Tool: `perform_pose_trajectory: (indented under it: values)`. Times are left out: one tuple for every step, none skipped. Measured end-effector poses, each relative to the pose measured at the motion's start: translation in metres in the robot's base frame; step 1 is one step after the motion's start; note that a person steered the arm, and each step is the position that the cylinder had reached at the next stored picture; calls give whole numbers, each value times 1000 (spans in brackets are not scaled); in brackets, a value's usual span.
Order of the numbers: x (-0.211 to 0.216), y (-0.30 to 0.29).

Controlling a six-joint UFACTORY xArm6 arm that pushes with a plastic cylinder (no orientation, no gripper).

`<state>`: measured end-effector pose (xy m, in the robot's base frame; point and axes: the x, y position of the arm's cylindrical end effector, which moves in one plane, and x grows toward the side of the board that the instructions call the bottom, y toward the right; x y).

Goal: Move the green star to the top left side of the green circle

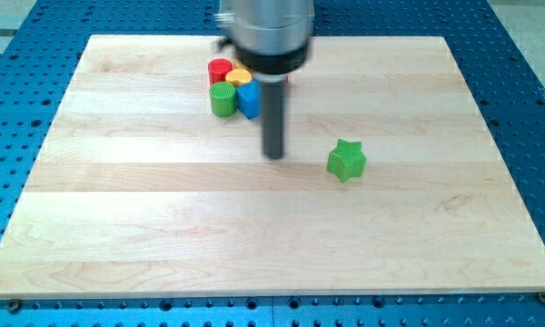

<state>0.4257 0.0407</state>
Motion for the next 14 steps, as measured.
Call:
perform_pose_trajectory:
  values:
    - [-33,102]
    - [71,97]
    - [58,-59]
    - [91,-75]
    - [123,17]
    - [64,112]
    - [29,-32]
    - [46,-23]
    - [0,43]
    - [-52,2]
    - [-20,-70]
    - [18,-115]
    - [-30,-166]
    - [-50,-159]
